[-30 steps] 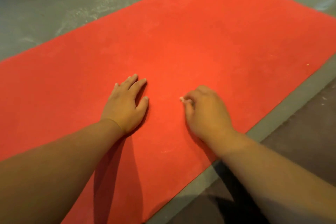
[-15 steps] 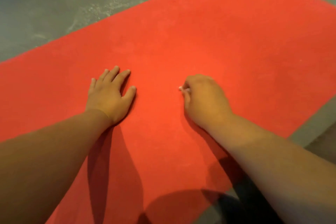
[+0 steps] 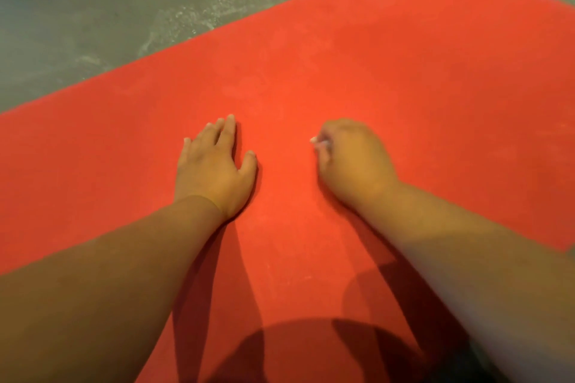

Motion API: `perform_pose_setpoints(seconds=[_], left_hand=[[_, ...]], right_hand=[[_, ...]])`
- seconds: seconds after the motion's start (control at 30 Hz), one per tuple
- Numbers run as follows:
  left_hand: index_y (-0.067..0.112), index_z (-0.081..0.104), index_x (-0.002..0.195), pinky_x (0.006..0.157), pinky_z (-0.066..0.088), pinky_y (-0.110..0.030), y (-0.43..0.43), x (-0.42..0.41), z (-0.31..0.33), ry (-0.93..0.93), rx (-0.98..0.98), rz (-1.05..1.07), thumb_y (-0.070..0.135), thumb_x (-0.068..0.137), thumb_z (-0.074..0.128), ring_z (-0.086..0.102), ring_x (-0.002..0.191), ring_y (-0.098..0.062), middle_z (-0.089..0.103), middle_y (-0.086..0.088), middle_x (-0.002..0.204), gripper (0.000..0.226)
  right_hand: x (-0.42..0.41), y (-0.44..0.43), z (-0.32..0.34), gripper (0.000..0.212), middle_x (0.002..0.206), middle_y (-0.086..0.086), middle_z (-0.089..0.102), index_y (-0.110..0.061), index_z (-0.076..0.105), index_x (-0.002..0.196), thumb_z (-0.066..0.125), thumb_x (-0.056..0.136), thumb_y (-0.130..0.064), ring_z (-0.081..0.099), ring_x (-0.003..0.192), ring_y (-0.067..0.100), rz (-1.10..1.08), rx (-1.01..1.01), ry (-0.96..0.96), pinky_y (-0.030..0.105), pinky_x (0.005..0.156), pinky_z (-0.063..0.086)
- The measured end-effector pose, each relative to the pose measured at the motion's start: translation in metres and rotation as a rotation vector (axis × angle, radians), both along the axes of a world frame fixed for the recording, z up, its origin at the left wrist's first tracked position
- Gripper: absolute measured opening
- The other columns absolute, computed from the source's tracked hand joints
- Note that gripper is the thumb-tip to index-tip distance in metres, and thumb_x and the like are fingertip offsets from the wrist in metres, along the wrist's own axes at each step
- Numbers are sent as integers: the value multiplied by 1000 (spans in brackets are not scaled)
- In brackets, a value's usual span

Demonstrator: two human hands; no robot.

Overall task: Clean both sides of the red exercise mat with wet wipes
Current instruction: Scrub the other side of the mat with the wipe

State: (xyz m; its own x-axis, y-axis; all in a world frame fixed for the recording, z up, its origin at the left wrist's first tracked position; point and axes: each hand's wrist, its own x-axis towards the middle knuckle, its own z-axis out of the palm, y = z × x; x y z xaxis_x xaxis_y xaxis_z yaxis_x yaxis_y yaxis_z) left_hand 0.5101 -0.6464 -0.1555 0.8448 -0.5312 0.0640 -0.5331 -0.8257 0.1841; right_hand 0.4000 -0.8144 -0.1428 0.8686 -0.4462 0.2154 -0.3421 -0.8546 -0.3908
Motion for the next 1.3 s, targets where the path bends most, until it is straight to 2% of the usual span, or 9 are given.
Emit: perform_pose_setpoints(seconds=[0.1,0.17,0.3,0.4,0.57,0.67,0.9,1.13,1.3], left_hand=[[10,37,146,104,34,-43,-4,21,4,-55,-89,58,44,85,35,43,119,-37,50,-20,129,70],[12,44,143,107,32,-45,-10,31,4,-49,-81,28,44,83,35,41,124,-37,47,-19,135,68],[20,34,148,119,10,-44,-11,37,-2,1,33,5,46,92,33,21,145,-25,25,-9,157,62],[23,41,144,118,13,-42,-12,39,0,-2,-38,28,49,83,28,28,141,-23,35,-6,153,68],[17,53,136,113,29,-45,-11,43,0,-33,-167,70,41,84,34,44,127,-28,51,-9,137,60],[18,46,142,118,14,-43,-12,43,1,-10,-150,106,37,91,36,35,136,-25,42,-8,146,55],[22,32,149,120,4,-40,-14,45,-2,27,-65,125,34,97,36,15,147,-19,22,-5,158,54],[23,30,150,119,4,-40,-14,44,0,43,-47,122,35,96,36,12,147,-17,19,-3,159,56],[23,29,150,119,4,-40,-14,43,2,36,-45,123,36,96,35,12,147,-17,20,-3,159,56]], right_hand=[[-11,43,5,9,87,9,65,-12,65,87,56,83,-15,59,87,30,383,0,23,37,78,46],[-10,34,5,11,85,6,64,-14,64,87,56,85,-21,59,85,28,544,-61,29,38,74,49],[28,-43,3,22,94,13,67,-11,66,91,50,92,-27,57,93,34,161,-167,70,39,79,45],[53,-79,4,20,102,19,67,-7,67,95,53,91,-21,56,99,37,-265,5,61,37,80,41],[52,25,-2,12,87,8,67,-14,67,85,56,83,-19,56,87,30,201,19,-31,36,80,38],[53,31,-2,16,84,2,67,-20,67,83,54,84,-29,56,83,25,429,23,14,36,77,44],[102,-55,-8,20,101,12,69,-15,69,94,54,91,-27,55,101,35,-152,-20,37,35,82,43],[69,38,-2,11,85,0,64,-21,66,85,57,86,-27,52,85,24,363,-17,-51,36,76,43],[103,-35,-3,22,96,6,70,-20,67,91,57,89,-39,55,95,30,52,-47,38,37,81,46]])
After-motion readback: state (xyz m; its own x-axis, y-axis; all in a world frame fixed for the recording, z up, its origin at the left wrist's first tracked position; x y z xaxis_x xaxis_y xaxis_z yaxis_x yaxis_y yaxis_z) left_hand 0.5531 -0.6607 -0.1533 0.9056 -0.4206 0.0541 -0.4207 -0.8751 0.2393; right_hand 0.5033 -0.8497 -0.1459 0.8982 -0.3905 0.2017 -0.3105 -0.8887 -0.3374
